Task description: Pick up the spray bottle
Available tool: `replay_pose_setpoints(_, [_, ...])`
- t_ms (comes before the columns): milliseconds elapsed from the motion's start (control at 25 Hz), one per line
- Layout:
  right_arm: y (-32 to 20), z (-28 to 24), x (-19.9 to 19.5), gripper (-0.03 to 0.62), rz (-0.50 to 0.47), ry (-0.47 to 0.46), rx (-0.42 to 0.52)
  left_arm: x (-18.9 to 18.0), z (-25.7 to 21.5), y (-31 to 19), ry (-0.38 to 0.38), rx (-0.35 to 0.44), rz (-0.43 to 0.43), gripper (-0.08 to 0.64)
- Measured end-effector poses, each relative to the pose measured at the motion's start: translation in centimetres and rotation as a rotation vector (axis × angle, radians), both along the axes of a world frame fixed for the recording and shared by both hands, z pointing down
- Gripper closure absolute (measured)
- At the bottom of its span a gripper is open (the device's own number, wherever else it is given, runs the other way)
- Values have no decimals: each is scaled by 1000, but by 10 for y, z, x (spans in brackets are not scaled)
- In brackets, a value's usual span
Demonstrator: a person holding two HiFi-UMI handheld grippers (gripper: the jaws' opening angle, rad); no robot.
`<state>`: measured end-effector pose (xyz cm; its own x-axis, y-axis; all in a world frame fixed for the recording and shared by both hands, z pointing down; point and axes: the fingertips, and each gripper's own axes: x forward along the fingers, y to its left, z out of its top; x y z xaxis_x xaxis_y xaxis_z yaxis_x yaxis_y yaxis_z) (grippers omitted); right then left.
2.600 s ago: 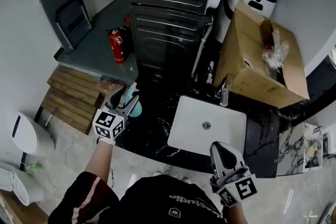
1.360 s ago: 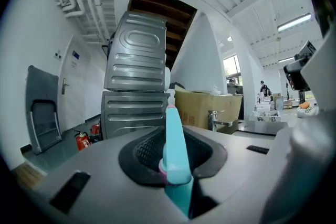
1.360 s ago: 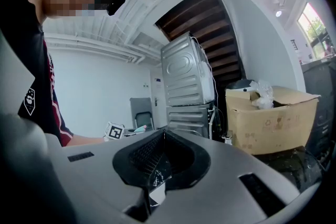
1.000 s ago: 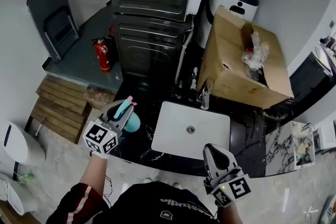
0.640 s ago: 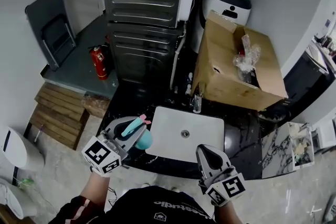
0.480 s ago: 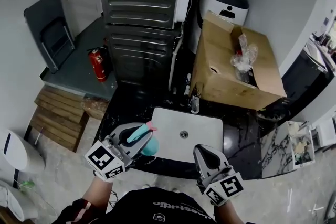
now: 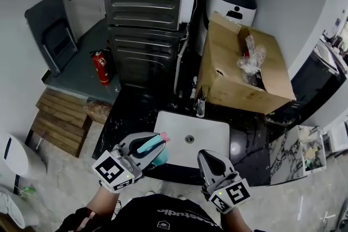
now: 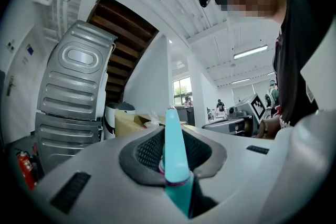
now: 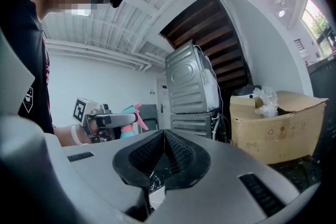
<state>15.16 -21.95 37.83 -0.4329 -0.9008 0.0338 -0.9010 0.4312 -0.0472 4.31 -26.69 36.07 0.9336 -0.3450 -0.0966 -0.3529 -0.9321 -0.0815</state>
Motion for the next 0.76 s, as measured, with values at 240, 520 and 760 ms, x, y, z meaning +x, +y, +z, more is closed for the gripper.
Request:
replay_pose_setpoints(240, [0, -1, -3, 555, -4, 5, 0, -1, 12, -9, -19, -11, -16, 474])
replay_pose_setpoints(520, [0, -1, 0, 555, 2, 12, 2, 3, 14, -9, -13, -17, -11, 474])
replay_pose_setpoints(760, [-4, -3, 1, 555, 5, 18, -1, 4, 13, -14, -7, -27, -7, 474])
